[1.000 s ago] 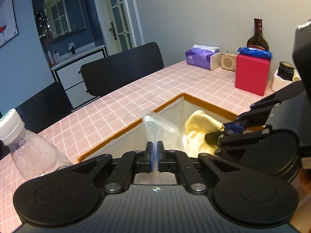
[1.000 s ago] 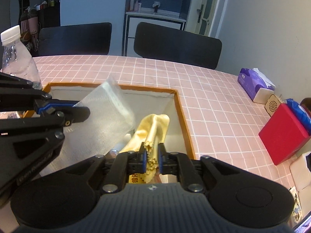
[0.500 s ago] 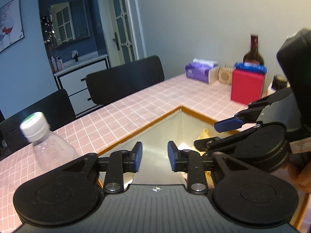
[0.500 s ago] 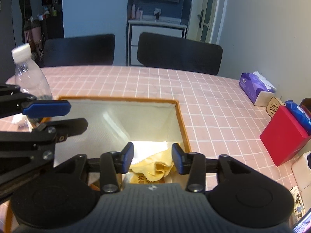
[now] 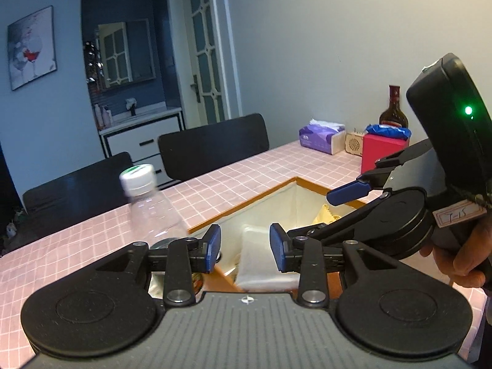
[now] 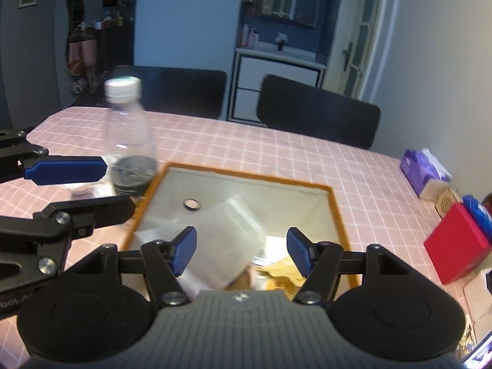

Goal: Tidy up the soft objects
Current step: 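Withdraw both tools from the box back over the table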

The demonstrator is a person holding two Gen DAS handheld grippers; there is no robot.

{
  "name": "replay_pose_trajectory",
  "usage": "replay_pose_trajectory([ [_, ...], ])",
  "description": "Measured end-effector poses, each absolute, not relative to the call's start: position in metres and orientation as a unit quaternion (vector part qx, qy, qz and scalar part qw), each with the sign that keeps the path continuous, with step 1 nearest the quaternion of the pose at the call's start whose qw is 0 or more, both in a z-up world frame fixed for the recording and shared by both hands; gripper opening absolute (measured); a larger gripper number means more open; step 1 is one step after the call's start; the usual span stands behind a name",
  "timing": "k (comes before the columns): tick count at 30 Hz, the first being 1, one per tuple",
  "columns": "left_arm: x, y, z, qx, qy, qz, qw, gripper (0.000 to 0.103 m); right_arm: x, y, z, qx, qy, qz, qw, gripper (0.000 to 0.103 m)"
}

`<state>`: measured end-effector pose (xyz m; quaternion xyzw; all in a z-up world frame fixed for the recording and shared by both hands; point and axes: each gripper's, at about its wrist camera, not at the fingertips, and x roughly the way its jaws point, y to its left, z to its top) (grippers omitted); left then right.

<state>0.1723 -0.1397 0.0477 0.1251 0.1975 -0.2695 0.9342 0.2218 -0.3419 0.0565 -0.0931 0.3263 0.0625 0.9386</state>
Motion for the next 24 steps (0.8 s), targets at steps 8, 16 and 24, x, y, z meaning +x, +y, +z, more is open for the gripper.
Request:
replay_pose_trajectory([
  [8,0.154,-0.092,0.049,0.09,0.172,-0.232,0.953,0.04,0.187,-0.301,0.077,-0.108,0.273,0.122,0.948,0.065],
  [16,0.149,-0.055,0.03,0.099,0.157,-0.195,0.963,0.04,0.168,-0.268,0.075,-0.126,0.248,0.156,0.948,0.065],
  [24,0.156,-0.008,0.002,0.11,0.187,-0.173,0.961,0.04,0.166,-0.228,0.057,-0.118,0.247,0.194,0.942,0.065],
])
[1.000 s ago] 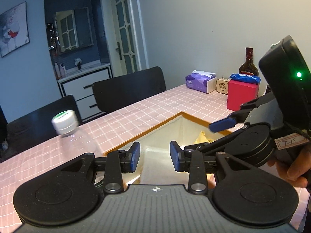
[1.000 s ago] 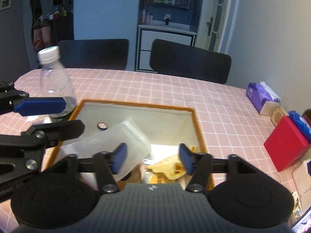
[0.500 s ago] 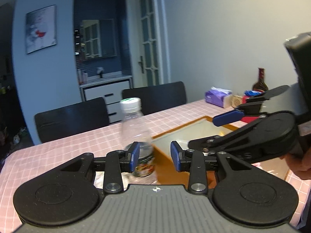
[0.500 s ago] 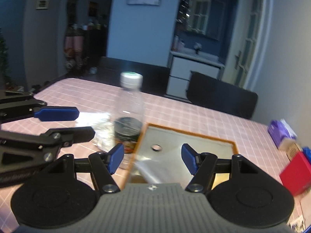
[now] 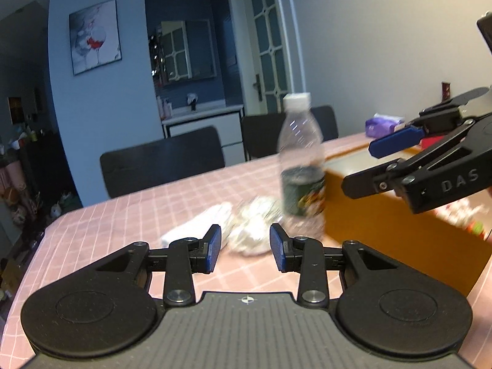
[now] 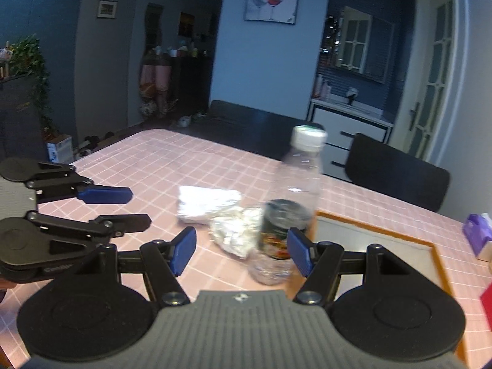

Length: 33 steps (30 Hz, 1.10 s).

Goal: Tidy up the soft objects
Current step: 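Withdraw both tools from the box back over the table, then move both tools toward the white crumpled wrappers beside the water bottle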

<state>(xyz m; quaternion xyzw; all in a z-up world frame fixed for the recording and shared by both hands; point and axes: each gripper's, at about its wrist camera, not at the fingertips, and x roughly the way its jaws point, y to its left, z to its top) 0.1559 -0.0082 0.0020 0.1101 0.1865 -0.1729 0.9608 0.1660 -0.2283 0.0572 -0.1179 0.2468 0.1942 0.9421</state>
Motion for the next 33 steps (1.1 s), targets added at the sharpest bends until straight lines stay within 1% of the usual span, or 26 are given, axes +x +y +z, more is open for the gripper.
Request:
replay_pose_trajectory([
  [5,0.171,0.018,-0.007,0.116,0.206,-0.174,0.956,0.04,0.178,-0.197,0.035,-0.126,0.268,0.191,0.936,0.065],
  [11,0.194,0.034,-0.025,0.142,0.22,-0.191,0.946,0.041,0.197,-0.169,0.008,-0.119,0.288,0.157,0.937,0.058],
  [16,0.218,0.032,-0.037,0.165,0.228,-0.208,0.937,0.041,0.211,-0.153,-0.018,-0.123,0.275,0.125,0.945,0.056],
  [18,0.225,0.034,-0.045,0.172,0.227,-0.212,0.935,0.041,0.218,-0.148,-0.029,-0.134,0.27,0.112,0.947,0.052],
  [19,0.228,0.033,-0.047,0.178,0.225,-0.214,0.934,0.043,0.222,-0.146,-0.034,-0.139,0.269,0.106,0.947,0.052],
  [20,0.231,0.032,-0.049,0.187,0.222,-0.215,0.933,0.048,0.226,-0.143,-0.039,-0.143,0.267,0.099,0.948,0.052],
  [21,0.235,0.031,-0.052,0.195,0.219,-0.216,0.931,0.049,0.23,-0.141,-0.043,-0.147,0.264,0.093,0.949,0.052],
  [26,0.246,0.029,-0.061,0.236,0.202,-0.223,0.924,0.05,0.246,-0.131,-0.058,-0.172,0.249,0.077,0.95,0.052],
  [33,0.268,0.034,-0.071,0.245,0.201,-0.241,0.917,0.05,0.264,-0.123,-0.072,-0.197,0.242,0.068,0.948,0.051],
])
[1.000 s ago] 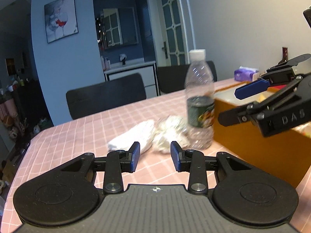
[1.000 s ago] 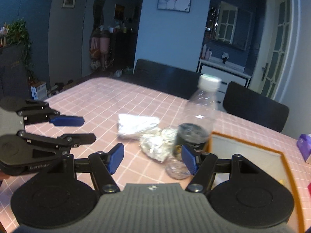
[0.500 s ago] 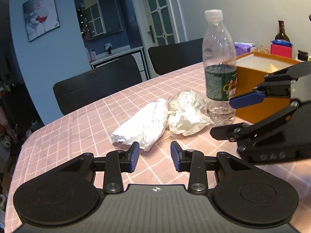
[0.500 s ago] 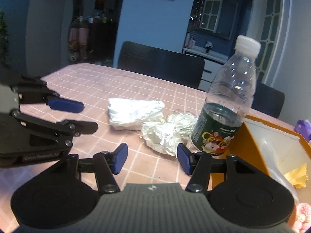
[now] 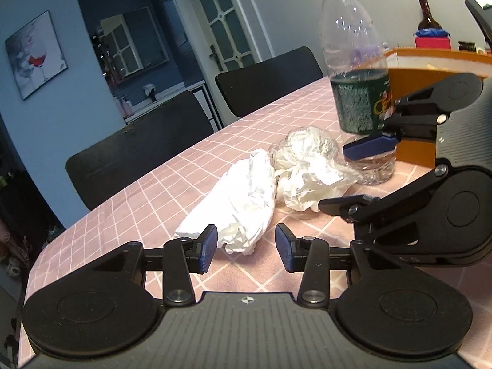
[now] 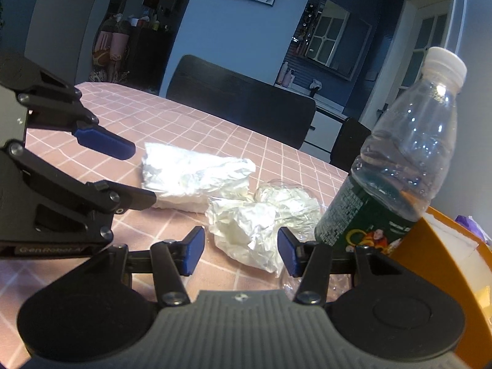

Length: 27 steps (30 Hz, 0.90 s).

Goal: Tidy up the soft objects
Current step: 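Move both tools toward the white crumpled wrappers beside the water bottle, then close the left tool on the flat white wrapper while the right tool grasps the white bag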

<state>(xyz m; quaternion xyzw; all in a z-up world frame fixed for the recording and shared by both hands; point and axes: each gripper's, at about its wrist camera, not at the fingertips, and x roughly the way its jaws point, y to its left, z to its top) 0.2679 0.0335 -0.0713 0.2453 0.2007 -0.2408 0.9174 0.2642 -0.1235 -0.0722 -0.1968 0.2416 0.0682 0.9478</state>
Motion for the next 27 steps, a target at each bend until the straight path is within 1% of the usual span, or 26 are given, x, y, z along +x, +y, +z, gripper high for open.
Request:
replay_pose_trajectory([
  [2,0.274,0.031,-0.075,0.258,0.198,-0.237,0.915,0.05,0.268,-0.123,-0.076,-0.206,0.241,0.062,0.946,0.051],
  [5,0.282,0.027,-0.082,0.271,0.201,-0.237,0.911,0.05,0.274,-0.12,-0.082,-0.217,0.245,0.06,0.943,0.046],
  [8,0.286,0.021,-0.088,0.285,0.203,-0.239,0.906,0.05,0.28,-0.119,-0.086,-0.22,0.253,0.058,0.94,0.04],
  [9,0.287,0.019,-0.09,0.292,0.204,-0.238,0.904,0.05,0.282,-0.12,-0.087,-0.22,0.255,0.056,0.94,0.036],
  [10,0.288,0.016,-0.092,0.301,0.203,-0.234,0.902,0.046,0.284,-0.12,-0.087,-0.219,0.257,0.054,0.94,0.033],
  [11,0.288,0.015,-0.093,0.308,0.201,-0.228,0.902,0.033,0.285,-0.121,-0.087,-0.218,0.257,0.053,0.94,0.025],
  [12,0.289,0.013,-0.095,0.313,0.201,-0.22,0.902,0.028,0.285,-0.122,-0.087,-0.217,0.257,0.053,0.94,0.019],
  [13,0.289,0.012,-0.095,0.314,0.204,-0.218,0.901,0.02,0.285,-0.123,-0.086,-0.216,0.254,0.053,0.941,0.016],
  [14,0.289,0.012,-0.095,0.31,0.209,-0.218,0.901,0.016,0.284,-0.124,-0.085,-0.214,0.253,0.055,0.942,0.013],
  [15,0.287,0.014,-0.094,0.306,0.21,-0.217,0.903,0.014,0.282,-0.125,-0.084,-0.213,0.252,0.059,0.942,0.01],
  [16,0.284,0.015,-0.093,0.302,0.209,-0.215,0.905,0.012,0.28,-0.125,-0.082,-0.211,0.25,0.062,0.943,0.009],
  [19,0.271,0.019,-0.085,0.292,0.207,-0.207,0.911,0.009,0.268,-0.127,-0.076,-0.202,0.247,0.073,0.945,0.006],
  [27,0.219,0.031,-0.07,0.269,0.25,-0.162,0.916,0.009,0.218,-0.134,-0.058,-0.162,0.248,0.113,0.948,0.005],
])
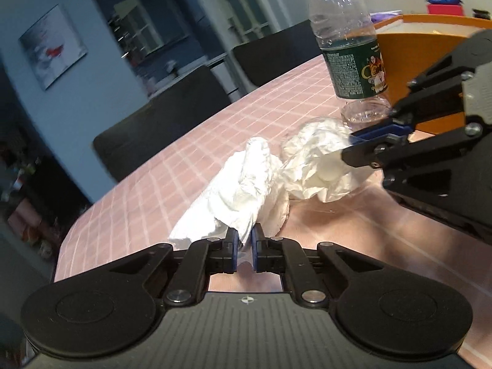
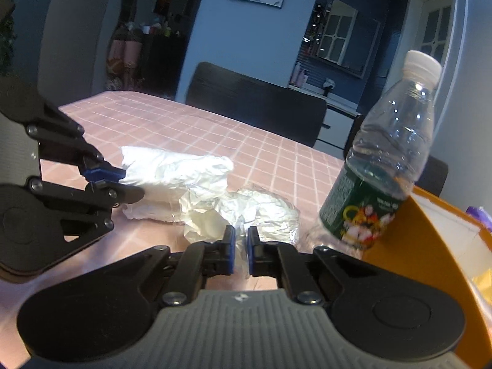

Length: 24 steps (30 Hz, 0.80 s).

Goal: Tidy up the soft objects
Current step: 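Close the left tool on the flat white wrapper while the right tool grasps the white bag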

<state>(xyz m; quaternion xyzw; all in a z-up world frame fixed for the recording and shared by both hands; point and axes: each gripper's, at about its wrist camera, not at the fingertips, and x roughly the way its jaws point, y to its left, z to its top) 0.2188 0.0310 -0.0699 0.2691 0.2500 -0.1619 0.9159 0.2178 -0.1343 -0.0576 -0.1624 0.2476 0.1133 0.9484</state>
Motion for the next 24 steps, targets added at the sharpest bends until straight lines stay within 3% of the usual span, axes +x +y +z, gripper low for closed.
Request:
replay_pose_trajectory([
  [12,0.132,0.048,-0.051,0.134,0.306,-0.144,0.931,0.011,0.133,-0.161,-0.052,-0.137,0.269,0.145,0.942,0.007],
  [16,0.118,0.045,-0.053,0.117,0.298,-0.148,0.936,0.025,0.124,-0.168,-0.05,-0.119,0.277,0.146,0.942,0.011],
  [19,0.113,0.048,-0.047,0.117,0.286,-0.156,0.938,0.05,0.12,-0.177,-0.041,-0.087,0.274,0.15,0.946,0.033],
  [21,0.114,0.054,-0.039,0.101,0.273,-0.167,0.942,0.057,0.117,-0.182,-0.033,-0.062,0.266,0.146,0.951,0.051],
  [24,0.127,0.071,-0.027,0.047,0.267,-0.172,0.947,0.072,0.127,-0.187,-0.027,-0.02,0.266,0.131,0.955,0.063],
])
